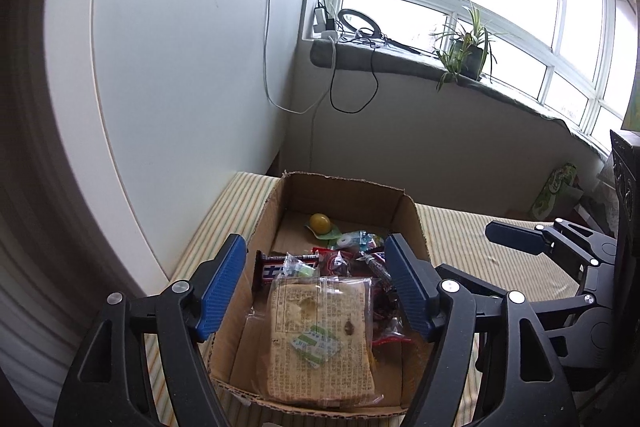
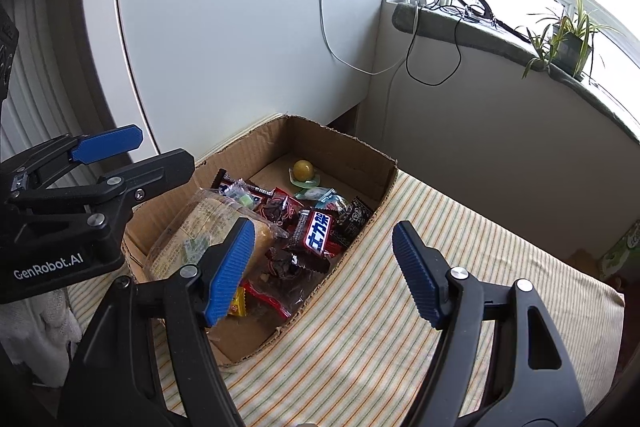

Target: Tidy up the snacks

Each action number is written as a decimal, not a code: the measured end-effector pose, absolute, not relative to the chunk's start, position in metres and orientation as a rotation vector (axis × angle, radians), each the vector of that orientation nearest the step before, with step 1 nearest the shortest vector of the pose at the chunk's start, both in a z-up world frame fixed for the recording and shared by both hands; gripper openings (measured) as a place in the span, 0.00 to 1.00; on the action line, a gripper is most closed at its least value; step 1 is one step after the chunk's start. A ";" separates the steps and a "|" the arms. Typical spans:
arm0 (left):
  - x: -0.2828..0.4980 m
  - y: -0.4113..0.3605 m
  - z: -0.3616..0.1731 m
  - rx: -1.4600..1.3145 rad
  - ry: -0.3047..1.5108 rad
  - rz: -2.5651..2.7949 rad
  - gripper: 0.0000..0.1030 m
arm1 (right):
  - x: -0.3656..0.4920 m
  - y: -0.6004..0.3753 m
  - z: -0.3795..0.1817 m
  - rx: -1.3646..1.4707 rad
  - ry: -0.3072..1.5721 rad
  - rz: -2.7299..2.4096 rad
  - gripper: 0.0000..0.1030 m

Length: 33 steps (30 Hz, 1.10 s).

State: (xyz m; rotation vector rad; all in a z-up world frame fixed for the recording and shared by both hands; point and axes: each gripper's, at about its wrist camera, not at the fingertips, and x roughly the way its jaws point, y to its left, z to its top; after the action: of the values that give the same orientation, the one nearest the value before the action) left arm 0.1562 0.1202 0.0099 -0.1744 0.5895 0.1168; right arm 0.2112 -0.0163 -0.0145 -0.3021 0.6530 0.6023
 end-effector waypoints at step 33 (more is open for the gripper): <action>0.065 0.086 -0.009 -0.198 0.587 0.152 0.77 | 0.131 -0.089 -0.011 -0.144 0.568 0.473 1.00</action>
State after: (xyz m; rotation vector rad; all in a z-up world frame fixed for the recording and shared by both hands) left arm 0.0647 0.0855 -0.0087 -0.1984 0.5869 0.1519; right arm 0.1310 -0.0892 -0.0112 -0.1444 0.5683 0.4733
